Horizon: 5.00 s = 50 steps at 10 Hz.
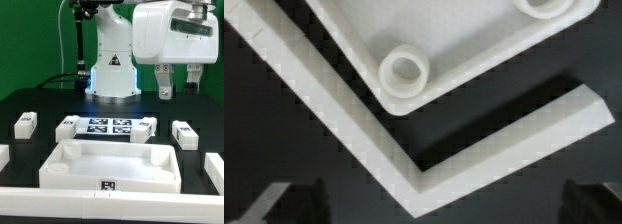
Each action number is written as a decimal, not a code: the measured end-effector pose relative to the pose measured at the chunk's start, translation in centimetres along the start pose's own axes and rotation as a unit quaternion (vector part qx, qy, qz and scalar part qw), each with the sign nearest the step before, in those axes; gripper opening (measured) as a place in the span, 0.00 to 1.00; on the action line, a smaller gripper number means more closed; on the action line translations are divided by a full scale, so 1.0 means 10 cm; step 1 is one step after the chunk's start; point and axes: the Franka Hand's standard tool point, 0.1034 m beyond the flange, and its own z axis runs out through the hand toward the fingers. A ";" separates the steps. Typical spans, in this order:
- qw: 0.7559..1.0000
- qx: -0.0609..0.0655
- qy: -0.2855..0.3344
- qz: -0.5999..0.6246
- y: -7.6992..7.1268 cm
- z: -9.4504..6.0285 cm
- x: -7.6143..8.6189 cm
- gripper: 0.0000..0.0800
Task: Assemble desk
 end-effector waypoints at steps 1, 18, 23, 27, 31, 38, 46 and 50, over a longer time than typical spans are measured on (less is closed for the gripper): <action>1.000 0.000 0.000 0.000 0.00 0.00 0.00 0.81; 0.963 0.015 -0.020 -0.267 -0.17 0.66 -0.92 0.81; 0.968 0.053 -0.029 -0.244 -0.47 1.20 -1.09 0.81; 0.970 0.051 -0.029 -0.235 -0.48 1.17 -1.05 0.66; 0.970 0.054 -0.030 -0.235 -0.50 1.19 -1.07 0.09; 0.967 0.056 -0.032 -0.246 -0.50 1.19 -1.06 0.07; 0.952 0.064 -0.021 -0.300 -0.64 1.22 -0.63 0.07; 0.952 0.065 -0.021 -0.298 -0.63 1.22 -0.64 0.55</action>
Offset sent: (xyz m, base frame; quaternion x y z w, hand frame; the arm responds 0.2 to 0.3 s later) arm 0.0000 0.0000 0.0000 0.0000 0.0000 0.0000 1.0000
